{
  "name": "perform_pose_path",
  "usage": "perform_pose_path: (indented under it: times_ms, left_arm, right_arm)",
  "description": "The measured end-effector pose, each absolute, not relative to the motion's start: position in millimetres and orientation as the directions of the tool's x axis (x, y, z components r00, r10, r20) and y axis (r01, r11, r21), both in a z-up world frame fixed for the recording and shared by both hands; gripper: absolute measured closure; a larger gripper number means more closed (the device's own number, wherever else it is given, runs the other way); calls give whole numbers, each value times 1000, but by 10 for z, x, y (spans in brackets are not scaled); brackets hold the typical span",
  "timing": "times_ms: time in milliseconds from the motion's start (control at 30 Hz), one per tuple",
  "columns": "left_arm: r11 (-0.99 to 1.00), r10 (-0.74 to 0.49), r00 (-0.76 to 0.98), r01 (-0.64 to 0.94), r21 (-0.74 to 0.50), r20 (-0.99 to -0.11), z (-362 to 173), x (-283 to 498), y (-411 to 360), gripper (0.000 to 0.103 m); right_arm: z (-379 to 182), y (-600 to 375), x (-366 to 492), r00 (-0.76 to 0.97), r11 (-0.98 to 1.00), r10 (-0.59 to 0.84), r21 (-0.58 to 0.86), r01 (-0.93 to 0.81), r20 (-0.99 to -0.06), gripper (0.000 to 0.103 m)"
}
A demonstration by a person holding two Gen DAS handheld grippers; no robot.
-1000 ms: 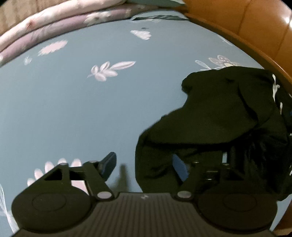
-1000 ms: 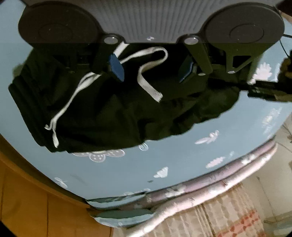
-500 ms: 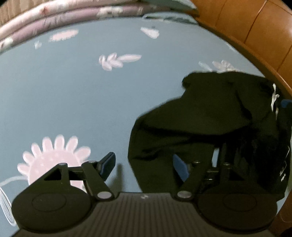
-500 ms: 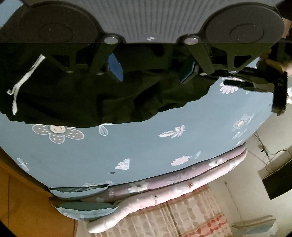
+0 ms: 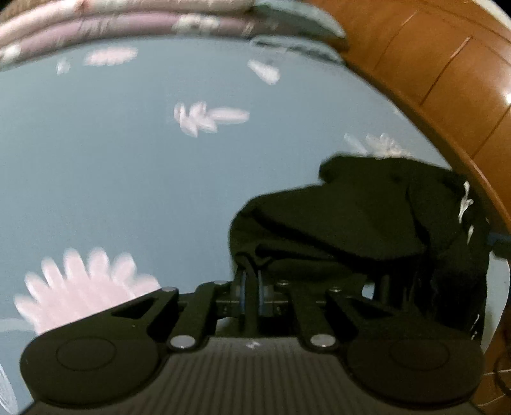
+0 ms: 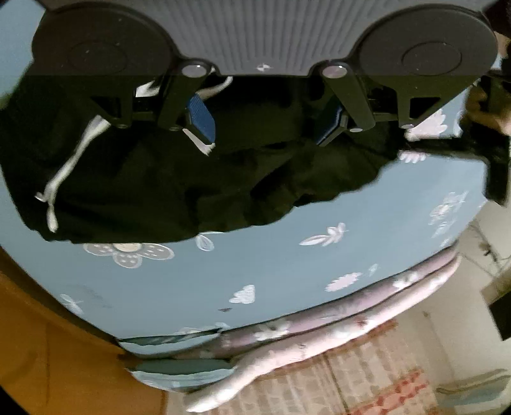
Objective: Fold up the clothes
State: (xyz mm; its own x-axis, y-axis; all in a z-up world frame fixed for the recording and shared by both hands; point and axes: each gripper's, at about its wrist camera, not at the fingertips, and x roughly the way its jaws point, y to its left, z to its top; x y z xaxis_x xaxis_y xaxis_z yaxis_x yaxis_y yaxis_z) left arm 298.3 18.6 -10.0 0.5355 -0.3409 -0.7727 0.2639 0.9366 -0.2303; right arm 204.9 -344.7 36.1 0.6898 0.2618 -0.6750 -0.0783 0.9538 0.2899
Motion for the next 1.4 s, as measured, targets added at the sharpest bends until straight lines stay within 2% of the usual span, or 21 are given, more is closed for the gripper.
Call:
perform_pose_path:
  times_ms: [200,300,333,367,400,433,467,633,733,833,1000,1100,1133,1167,1300,1400]
  left_arm:
    - [944,-299,619,306,-127,-726,208,3225,564,98]
    - [933,-327,624,334,-137,-710,277,3360,765,98]
    - [917,-366,599,363,-167,-712,253,3374,781,92]
    - [900,-404,572,390,-197,-713,229,3388,798,76]
    - [881,-440,545,416,-226,-714,202,3399,810,67]
    - [864,-466,516,441,-243,-719,132,3378,772,51]
    - [846,-490,486,465,-261,-723,63,3358,734,47]
    - [772,-589,318,492,-401,-743,-325,3228,530,45]
    - [758,-606,265,477,-445,-750,-507,3115,476,44]
    - [755,-606,280,497,-428,-745,-531,2941,491,40]
    - [780,-576,341,502,-375,-743,-516,3012,501,39]
    - [775,-589,364,506,-377,-722,-554,3181,499,42]
    - [772,-593,367,511,-377,-716,-570,3219,483,48]
    - [768,-598,370,517,-377,-711,-584,3253,465,65]
    - [734,-622,358,575,-360,-696,-560,3229,345,101]
    - [737,-625,393,581,-345,-674,-445,3275,408,102]
  right_arm:
    - [383,-3224,1959,701,961,196,277,2,-686,30]
    - [409,-3051,1948,702,963,175,269,24,-690,30]
    - [416,-2991,1948,700,964,170,265,29,-694,30]
    - [422,-2931,1949,698,965,166,262,33,-697,30]
    - [428,-2871,1950,695,965,161,258,37,-701,30]
    - [436,-2812,1947,692,966,155,253,41,-705,30]
    - [445,-2753,1942,689,968,149,248,46,-709,30]
    - [521,-2542,1899,687,972,120,226,66,-717,30]
    - [523,-2493,1889,683,973,114,220,71,-721,30]
    - [521,-2445,1881,679,974,107,214,75,-726,28]
    - [519,-2365,1867,673,975,97,205,82,-733,28]
    - [518,-2318,1858,669,976,91,199,87,-737,28]
    - [517,-2302,1855,668,976,89,197,88,-739,28]
    - [519,-2287,1851,668,977,88,195,88,-739,28]
    - [534,-2258,1820,669,976,74,192,104,-739,28]
    - [554,-2269,1800,672,974,61,191,122,-738,28]
